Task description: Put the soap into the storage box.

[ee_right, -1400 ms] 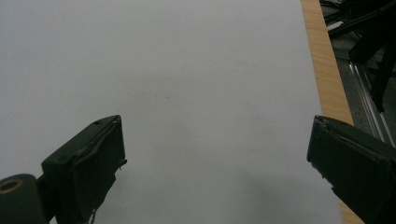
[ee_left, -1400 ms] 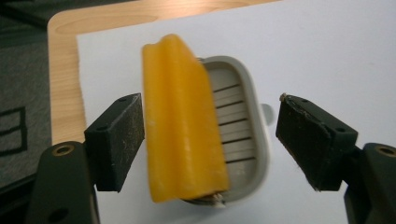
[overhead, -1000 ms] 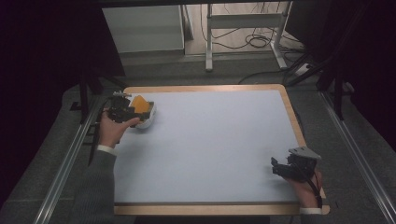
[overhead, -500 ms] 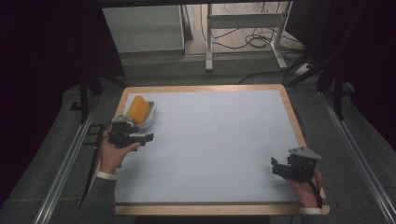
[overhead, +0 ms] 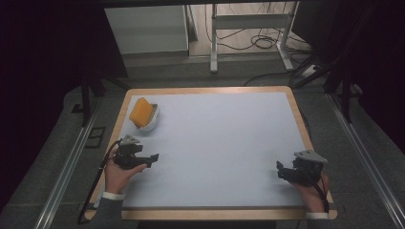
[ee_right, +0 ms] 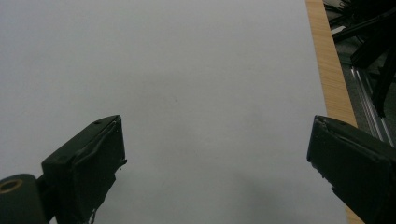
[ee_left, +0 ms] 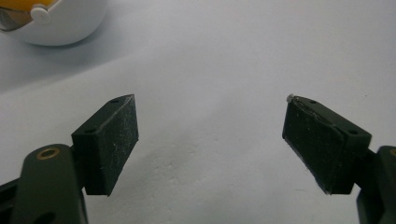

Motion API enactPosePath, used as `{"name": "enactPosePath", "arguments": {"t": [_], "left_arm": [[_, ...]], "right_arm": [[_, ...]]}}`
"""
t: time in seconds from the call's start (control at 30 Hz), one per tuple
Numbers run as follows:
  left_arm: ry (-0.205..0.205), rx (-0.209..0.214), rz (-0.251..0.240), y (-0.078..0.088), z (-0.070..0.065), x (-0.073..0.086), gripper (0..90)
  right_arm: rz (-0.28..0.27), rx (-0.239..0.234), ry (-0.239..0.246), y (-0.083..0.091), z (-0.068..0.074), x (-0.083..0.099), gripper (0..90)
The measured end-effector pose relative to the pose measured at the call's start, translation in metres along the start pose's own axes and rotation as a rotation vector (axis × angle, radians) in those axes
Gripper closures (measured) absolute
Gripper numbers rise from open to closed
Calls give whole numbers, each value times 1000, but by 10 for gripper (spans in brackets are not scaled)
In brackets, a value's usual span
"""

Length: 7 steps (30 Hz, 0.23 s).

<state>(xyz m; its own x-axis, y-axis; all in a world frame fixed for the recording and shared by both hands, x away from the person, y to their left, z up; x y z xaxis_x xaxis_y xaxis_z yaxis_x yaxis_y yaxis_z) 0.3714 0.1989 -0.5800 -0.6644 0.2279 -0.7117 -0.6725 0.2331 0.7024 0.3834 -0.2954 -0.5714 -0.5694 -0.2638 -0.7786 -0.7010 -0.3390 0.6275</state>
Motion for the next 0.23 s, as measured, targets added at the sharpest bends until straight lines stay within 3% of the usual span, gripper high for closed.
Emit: {"name": "enactPosePath", "arguments": {"t": [0.23], "left_arm": [[24,24,-8,1,-4,1,183]], "right_arm": [[-12,-3,14,0,3,-2,41]]}}
Point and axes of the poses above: each handheld gripper's, and its own axes: y roughly backward along the jaws, x roughly out of its underside, z roughly to its left, the point moved 10 cm from there along -y, roughly forward along the jaws, and after that the axes turned 13 degrees about -x, right-handed, at the moved point
